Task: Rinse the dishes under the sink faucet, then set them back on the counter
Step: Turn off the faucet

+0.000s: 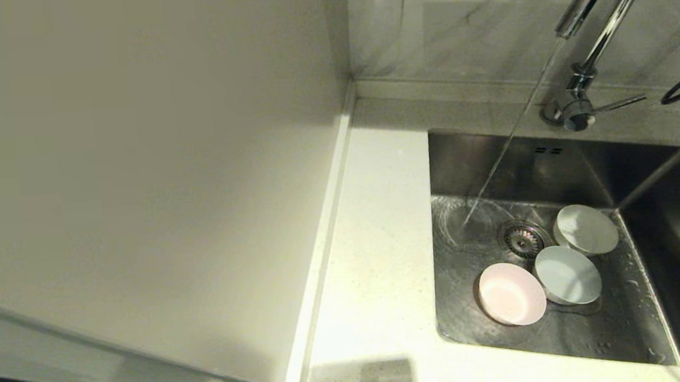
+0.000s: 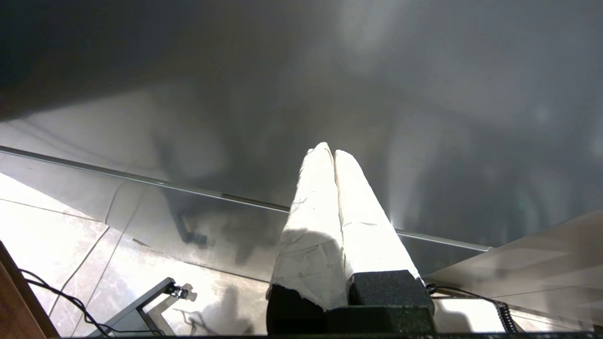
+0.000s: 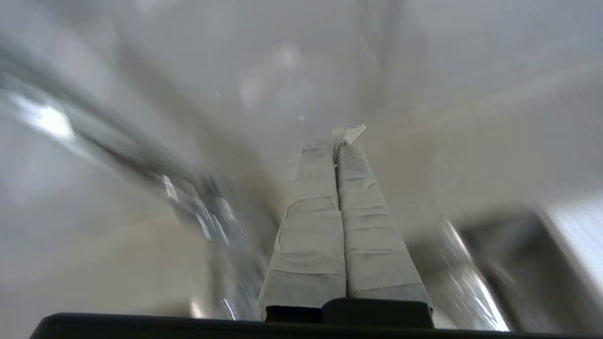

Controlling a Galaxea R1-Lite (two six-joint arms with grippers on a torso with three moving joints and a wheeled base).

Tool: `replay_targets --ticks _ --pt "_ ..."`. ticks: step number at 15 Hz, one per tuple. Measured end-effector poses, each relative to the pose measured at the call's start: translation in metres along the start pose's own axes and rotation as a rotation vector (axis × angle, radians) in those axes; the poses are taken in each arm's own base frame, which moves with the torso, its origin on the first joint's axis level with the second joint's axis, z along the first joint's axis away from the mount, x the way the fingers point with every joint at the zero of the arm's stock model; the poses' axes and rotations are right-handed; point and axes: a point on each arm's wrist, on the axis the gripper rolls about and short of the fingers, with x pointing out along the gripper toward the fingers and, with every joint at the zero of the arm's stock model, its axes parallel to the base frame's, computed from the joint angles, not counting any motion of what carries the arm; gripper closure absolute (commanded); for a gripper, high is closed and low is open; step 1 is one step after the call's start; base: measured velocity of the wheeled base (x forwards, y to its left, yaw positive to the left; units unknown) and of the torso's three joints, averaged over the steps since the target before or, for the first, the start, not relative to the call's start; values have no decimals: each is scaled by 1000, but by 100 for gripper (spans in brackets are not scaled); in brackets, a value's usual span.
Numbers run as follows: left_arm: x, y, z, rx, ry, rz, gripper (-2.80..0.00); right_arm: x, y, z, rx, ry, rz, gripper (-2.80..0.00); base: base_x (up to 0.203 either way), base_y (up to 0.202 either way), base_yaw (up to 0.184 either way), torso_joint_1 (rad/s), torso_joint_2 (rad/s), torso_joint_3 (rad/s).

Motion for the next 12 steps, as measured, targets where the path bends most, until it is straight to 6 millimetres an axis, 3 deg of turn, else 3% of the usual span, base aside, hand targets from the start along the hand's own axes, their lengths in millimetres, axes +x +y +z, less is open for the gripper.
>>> replay_targets --ticks 3,6,12 --pt "0 0 0 0 0 -1 0 -20 -11 -13 -114 101 -29 0 0 0 0 0 0 0" --pt "0 0 0 0 -1 -1 0 -32 -8 -33 -189 266 2 0 0 0 0 0 0 0" --pt "0 0 0 0 0 0 0 -17 12 -59 -284 340 79 0 0 0 0 0 0 0"
